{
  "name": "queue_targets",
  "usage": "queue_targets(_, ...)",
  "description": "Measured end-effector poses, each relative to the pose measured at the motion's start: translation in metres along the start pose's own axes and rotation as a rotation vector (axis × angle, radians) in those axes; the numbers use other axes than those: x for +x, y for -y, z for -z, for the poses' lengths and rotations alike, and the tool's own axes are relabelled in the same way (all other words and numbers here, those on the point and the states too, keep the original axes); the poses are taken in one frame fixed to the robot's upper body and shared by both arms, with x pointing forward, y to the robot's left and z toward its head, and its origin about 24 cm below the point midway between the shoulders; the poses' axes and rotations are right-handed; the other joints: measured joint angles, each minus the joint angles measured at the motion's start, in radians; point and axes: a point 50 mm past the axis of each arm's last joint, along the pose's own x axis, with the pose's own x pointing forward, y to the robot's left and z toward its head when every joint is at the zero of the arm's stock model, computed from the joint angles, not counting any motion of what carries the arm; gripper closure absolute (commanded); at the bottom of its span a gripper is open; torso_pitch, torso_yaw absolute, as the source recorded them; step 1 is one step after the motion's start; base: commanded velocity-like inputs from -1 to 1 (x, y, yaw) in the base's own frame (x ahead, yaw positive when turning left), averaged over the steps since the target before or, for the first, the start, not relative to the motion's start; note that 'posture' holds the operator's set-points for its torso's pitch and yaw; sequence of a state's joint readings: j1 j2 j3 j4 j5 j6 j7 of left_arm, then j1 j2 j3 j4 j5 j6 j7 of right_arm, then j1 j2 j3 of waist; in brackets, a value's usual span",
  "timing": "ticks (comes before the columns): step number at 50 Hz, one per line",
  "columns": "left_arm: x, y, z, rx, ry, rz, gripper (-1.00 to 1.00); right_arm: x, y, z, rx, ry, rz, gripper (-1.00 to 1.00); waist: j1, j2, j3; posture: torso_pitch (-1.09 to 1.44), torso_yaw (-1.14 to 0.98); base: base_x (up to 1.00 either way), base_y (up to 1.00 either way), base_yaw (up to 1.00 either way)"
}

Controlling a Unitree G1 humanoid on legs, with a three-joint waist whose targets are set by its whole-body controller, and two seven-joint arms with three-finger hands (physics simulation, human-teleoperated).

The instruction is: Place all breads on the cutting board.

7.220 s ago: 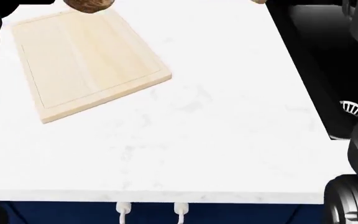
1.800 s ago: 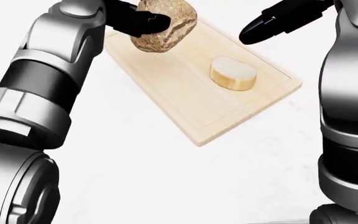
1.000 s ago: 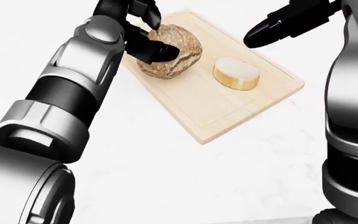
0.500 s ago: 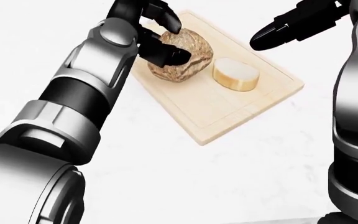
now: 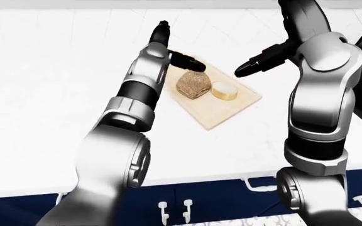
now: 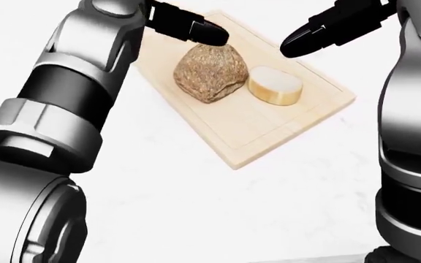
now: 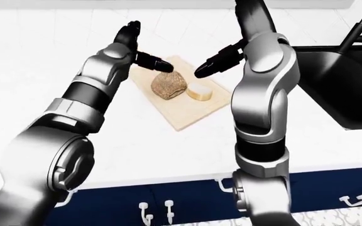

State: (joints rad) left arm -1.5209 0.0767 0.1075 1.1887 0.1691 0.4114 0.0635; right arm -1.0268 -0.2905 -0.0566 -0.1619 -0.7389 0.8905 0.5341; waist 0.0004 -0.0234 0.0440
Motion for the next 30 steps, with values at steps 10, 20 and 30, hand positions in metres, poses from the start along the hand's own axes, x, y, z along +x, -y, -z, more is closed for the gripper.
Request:
queue_targets(10,-0.056,-0.050,-0.055,-0.177,0.317,-0.085,-1.00,0.001,-0.019,-0.015,0.100,-0.029,-0.053,-1.00,-0.007,0.022,0.007,0.00,0.00,0.00,0.00,0.00)
queue_targets(20,-0.116,-0.082,-0.045,-0.278,0.364,-0.152,-1.00,-0.009,-0.012,-0.032,0.124,0.009,-0.047,-1.00,-0.008,0.030,0.023,0.00,0.00,0.00,0.00,0.00)
queue_targets(30,-0.165,-0.094,-0.034,-0.354,0.466,-0.192,-1.00,-0.041,-0.003,-0.061,0.219,0.123,-0.045,-1.00,-0.011,0.036,0.025,0.00,0.00,0.00,0.00,0.00)
